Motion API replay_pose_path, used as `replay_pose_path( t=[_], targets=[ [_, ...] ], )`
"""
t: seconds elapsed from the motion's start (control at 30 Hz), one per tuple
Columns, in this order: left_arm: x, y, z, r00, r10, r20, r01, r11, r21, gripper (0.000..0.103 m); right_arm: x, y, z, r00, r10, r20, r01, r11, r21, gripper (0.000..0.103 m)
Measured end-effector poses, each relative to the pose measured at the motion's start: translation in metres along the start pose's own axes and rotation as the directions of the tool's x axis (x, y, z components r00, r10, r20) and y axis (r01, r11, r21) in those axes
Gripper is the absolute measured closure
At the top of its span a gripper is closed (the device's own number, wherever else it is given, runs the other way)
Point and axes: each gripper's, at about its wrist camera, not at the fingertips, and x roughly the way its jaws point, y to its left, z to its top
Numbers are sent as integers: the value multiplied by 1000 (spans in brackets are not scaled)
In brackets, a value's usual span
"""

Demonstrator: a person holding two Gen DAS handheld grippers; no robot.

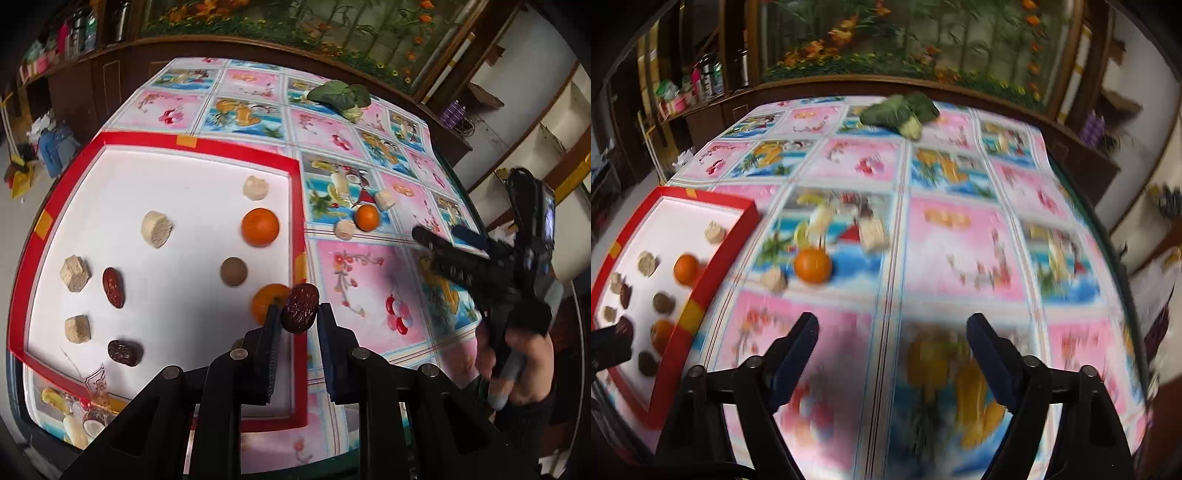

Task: Organize fruits
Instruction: 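Grasp a white chunk with the right gripper while the left grasps a dark red date, then release the white chunk into the tray with the right gripper while the left drops the date there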

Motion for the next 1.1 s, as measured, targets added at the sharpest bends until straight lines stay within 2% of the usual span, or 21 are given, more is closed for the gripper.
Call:
replay_pose_path(
  t=[0.13, 0.23, 0.37, 0.43, 0.5, 0.73, 0.83, 1.0, 1.1],
  targets=[
    [-4, 20, 0, 1000, -6, 8, 6, 1000, -29, 84, 23, 9, 28, 999, -43, 14, 44, 996, -84, 35],
    [-7, 28, 0, 1000, -9, 9, 9, 999, -44, 84, 48, 11, 47, 1000, -6, -24, 4, 994, -105, 44],
    [-7, 33, 2, 1000, 4, 17, -3, 999, -48, 84, 70, 12, 54, 997, 29, -68, -36, 995, -98, 51],
    [-6, 34, 1, 1000, 4, 14, -3, 999, -51, 84, 77, 13, 53, 996, 24, -80, -32, 994, -101, 71],
    [-6, 33, 0, 1000, 7, 14, -6, 999, -53, 84, 83, 15, 50, 995, 27, -94, -36, 994, -99, 77],
    [-13, 36, -4, 999, 40, 21, -38, 997, -68, 84, 72, 13, 36, 998, -37, -58, 31, 994, -107, 77],
    [-21, 43, -6, 997, 65, 38, -62, 994, -85, 84, 52, 10, 25, 998, -52, -44, 48, 996, -78, 77],
    [-41, 55, 0, 990, 121, 75, -111, 987, -120, 84, -2, 26, 8, 999, 29, 33, -26, 997, -77, 78],
    [-54, 62, 3, 981, 157, 111, -141, 980, -137, 84, -28, 47, 5, 992, 110, 68, -103, 989, -102, 78]
  ],
)
